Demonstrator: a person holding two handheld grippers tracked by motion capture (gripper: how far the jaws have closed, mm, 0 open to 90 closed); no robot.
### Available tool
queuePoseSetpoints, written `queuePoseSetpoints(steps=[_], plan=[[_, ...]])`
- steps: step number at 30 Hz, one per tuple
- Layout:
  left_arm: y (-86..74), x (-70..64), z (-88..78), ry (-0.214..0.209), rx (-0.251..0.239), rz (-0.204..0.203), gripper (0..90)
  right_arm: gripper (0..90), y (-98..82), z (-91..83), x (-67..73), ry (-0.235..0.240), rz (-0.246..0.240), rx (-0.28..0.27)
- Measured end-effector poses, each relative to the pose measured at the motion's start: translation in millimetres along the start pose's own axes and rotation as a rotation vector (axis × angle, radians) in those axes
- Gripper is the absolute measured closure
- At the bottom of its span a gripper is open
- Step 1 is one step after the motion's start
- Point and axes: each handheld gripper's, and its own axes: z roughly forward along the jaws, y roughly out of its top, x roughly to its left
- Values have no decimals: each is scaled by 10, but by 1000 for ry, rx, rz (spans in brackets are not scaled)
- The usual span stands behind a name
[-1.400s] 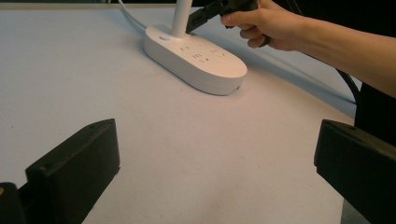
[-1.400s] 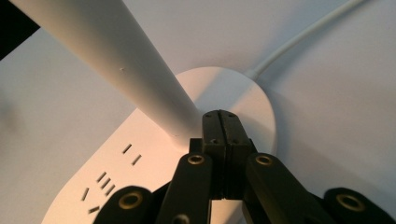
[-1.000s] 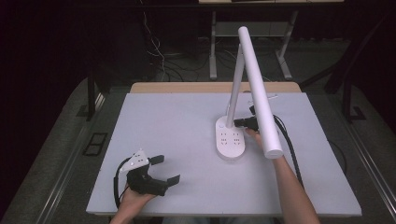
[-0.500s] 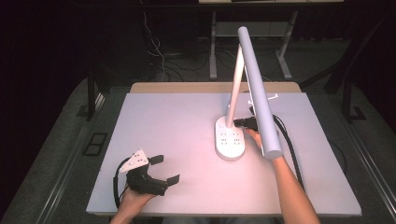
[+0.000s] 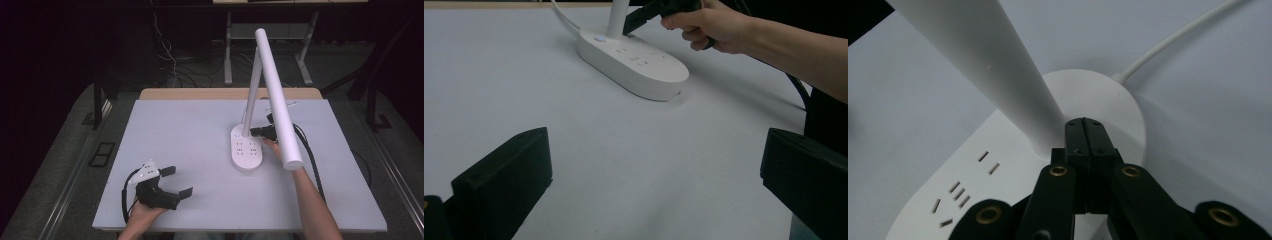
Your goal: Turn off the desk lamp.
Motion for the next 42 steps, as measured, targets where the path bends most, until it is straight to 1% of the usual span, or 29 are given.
queuePoseSetpoints(steps=[3,9,14,15,18,19,22,30,31,33,35,38,40,42], plan=[[0,4,0,0,-2,-1,0,900,2,6,8,-8,-8,5],[1,1,-10,0,-4,0,0,900,-2,3,20,-15,-3,1],[2,12,-13,1,-6,-4,0,900,-1,0,11,-10,0,2],[2,15,-14,3,-6,-4,0,900,1,-3,8,-7,8,4],[2,16,-15,2,-8,-5,0,900,1,-3,4,-6,10,2],[2,15,-15,2,-8,-5,0,900,3,-8,-7,-3,18,-7],[2,16,-12,2,-6,-5,0,900,2,-9,-5,-4,30,-6],[2,15,-15,2,-11,-9,0,900,10,-18,-3,-9,30,-1],[2,15,-14,2,-11,-9,0,900,12,-36,-4,-21,28,4],[2,14,-15,2,-12,-9,0,900,12,-44,-9,-25,24,3],[2,15,-14,2,-11,-9,0,900,19,-90,-18,-19,27,-7],[2,14,-13,1,-12,-9,0,900,28,-141,-18,-21,20,-15],[3,12,-12,1,-15,-10,0,900,32,-162,-17,-21,16,-15],[3,13,-13,2,-13,-9,0,900,38,-234,2,-19,15,-8]])
